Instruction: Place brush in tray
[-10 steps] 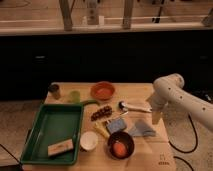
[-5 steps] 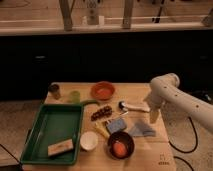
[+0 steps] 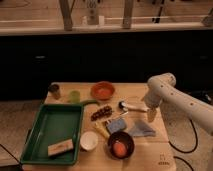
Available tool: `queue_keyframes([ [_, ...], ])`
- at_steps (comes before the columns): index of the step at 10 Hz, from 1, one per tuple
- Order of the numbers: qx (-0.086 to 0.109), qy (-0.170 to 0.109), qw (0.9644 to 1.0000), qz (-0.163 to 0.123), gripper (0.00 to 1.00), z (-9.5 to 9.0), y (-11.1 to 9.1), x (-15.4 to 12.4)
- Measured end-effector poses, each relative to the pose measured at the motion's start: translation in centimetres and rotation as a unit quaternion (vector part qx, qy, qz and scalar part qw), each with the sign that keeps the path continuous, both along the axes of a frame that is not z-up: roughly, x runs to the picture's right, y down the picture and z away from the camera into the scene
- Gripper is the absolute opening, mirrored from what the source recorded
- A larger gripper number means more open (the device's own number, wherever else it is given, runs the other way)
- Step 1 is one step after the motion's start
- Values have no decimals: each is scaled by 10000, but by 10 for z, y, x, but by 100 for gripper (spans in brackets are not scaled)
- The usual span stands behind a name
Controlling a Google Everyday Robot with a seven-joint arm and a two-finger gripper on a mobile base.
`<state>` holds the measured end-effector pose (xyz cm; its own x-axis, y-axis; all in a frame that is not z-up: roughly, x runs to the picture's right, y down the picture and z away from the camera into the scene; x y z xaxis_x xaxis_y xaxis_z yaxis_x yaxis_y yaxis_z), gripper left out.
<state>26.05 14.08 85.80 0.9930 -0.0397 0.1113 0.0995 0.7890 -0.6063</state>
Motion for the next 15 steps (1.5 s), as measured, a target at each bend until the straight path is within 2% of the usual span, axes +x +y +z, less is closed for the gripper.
queue_keyframes([
  [7, -175, -72, 9997, 125, 80, 24, 4, -1],
  [15, -355, -75, 9992, 180, 80, 38, 10, -2],
])
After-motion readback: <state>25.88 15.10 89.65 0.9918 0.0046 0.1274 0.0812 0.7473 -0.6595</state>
